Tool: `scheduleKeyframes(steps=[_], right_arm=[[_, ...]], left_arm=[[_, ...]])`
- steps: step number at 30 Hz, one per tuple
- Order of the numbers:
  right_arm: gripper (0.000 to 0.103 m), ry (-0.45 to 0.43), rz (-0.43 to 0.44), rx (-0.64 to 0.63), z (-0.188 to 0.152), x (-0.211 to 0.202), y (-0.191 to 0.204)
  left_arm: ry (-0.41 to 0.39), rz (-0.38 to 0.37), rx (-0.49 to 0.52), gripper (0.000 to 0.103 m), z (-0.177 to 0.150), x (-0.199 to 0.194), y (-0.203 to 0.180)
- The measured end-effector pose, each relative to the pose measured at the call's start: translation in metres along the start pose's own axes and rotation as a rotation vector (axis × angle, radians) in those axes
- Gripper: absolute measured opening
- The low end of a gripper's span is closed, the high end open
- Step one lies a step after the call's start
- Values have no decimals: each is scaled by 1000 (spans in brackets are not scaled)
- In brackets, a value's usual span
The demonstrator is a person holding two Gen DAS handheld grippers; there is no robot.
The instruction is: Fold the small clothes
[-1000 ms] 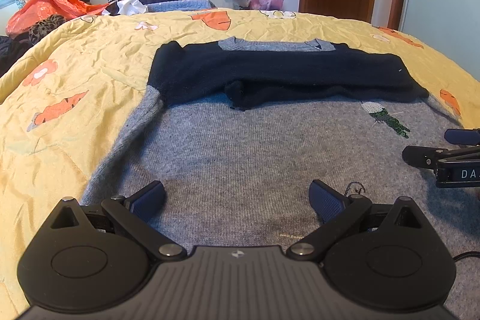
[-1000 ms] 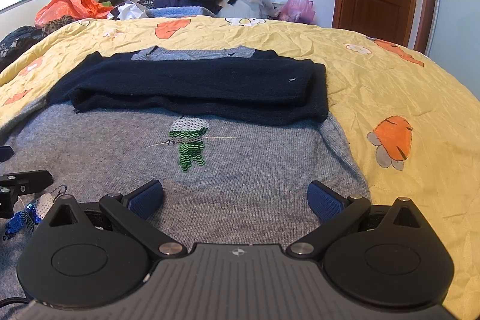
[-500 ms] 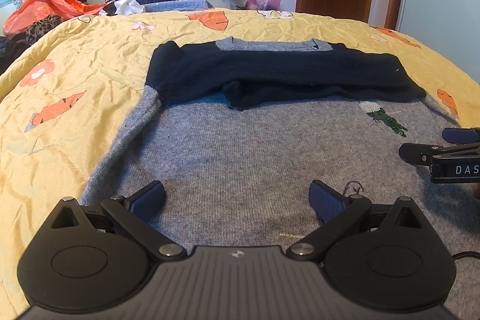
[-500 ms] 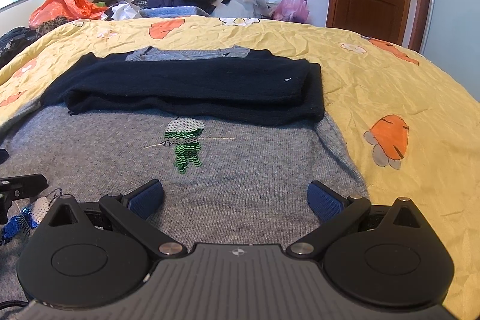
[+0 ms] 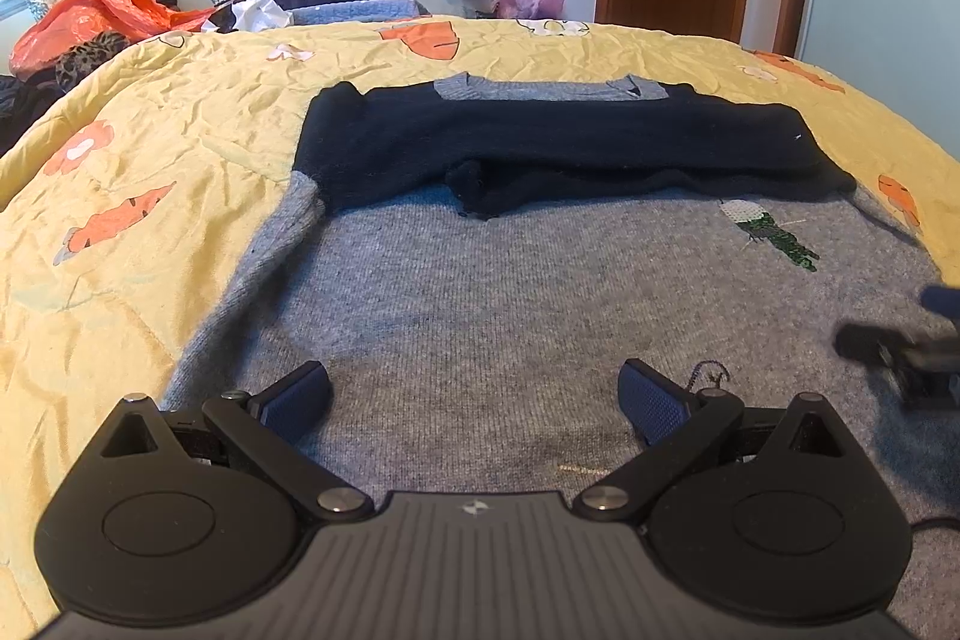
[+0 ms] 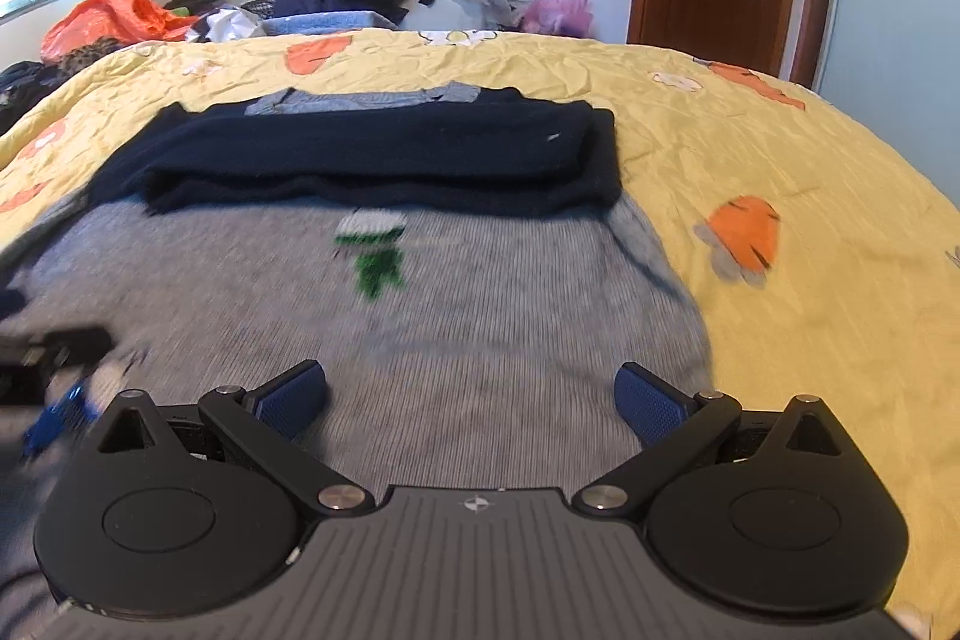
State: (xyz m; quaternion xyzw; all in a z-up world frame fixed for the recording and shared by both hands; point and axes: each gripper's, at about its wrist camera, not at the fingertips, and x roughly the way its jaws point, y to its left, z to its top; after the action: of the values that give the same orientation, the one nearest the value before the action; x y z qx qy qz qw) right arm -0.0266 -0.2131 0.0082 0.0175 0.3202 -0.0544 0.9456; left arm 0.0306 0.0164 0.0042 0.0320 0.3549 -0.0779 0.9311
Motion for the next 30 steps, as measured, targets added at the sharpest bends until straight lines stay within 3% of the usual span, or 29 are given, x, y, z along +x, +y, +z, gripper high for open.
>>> scheduleKeyframes(steps=[10, 15, 20, 24, 30], right_arm=[[103, -2, 17, -18, -28, -34, -4], [103, -3, 21, -18, -28, -33, -5], [103, -3, 21, -18, -28, -34, -5], [103, 1, 12, -18, -28, -35, -4], [103, 15, 44, -57, -47, -60, 4]], left_arm=[[-2, 12, -3, 103, -1, -2, 1], [34, 76, -27, 103, -7, -20, -2], [61, 45, -32, 103, -29, -45, -3], [10, 27, -6, 103, -45, -54, -1], [1, 6, -2, 103, -44, -50, 1]])
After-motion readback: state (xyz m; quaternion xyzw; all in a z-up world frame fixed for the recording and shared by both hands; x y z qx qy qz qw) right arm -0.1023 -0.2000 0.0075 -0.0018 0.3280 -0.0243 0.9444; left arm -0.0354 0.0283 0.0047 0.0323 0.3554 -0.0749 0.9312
